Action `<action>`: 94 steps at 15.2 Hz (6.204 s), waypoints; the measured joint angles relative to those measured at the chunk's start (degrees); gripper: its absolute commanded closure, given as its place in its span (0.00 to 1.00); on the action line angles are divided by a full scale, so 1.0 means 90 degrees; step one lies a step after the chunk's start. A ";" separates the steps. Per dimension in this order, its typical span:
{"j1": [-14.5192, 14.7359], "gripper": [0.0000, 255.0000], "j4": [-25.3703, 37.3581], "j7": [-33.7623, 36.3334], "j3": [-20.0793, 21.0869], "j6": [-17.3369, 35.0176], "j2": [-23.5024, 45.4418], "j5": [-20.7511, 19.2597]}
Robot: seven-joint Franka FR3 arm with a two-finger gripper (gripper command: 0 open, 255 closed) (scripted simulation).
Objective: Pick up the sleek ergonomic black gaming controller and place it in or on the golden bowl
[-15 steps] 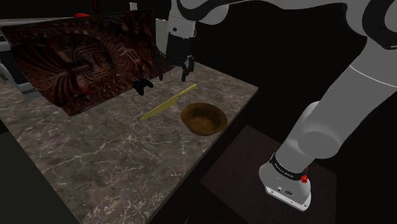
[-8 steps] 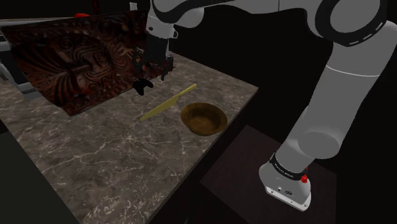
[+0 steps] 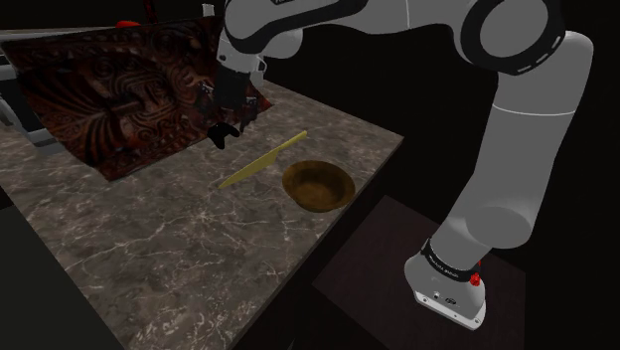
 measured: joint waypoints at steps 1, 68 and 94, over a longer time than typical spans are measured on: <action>0.0012 0.00 -0.0032 0.0003 0.0004 0.0072 0.0038 -0.0004; 0.1340 1.00 0.0338 0.2809 -0.0441 -0.0343 0.0003 -0.2673; 0.1680 1.00 -0.2762 0.3236 -0.0082 -0.0749 -0.3473 -0.2074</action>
